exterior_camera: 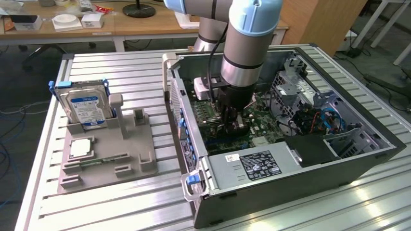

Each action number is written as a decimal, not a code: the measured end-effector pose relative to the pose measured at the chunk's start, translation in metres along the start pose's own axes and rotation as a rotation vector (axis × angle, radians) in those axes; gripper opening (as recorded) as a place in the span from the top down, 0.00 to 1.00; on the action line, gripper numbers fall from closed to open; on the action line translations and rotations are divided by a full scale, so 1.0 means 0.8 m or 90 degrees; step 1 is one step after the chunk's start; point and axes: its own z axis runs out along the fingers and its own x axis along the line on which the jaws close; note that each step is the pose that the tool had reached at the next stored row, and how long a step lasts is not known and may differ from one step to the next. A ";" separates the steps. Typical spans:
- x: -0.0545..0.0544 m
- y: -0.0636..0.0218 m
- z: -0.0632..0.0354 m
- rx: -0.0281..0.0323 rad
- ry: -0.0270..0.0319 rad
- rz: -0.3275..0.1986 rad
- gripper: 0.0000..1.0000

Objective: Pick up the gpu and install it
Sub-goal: 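Insert the gpu into the slot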

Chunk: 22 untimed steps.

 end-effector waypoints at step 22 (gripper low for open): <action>0.000 0.002 -0.006 -0.0005 -0.0007 0.000 0.74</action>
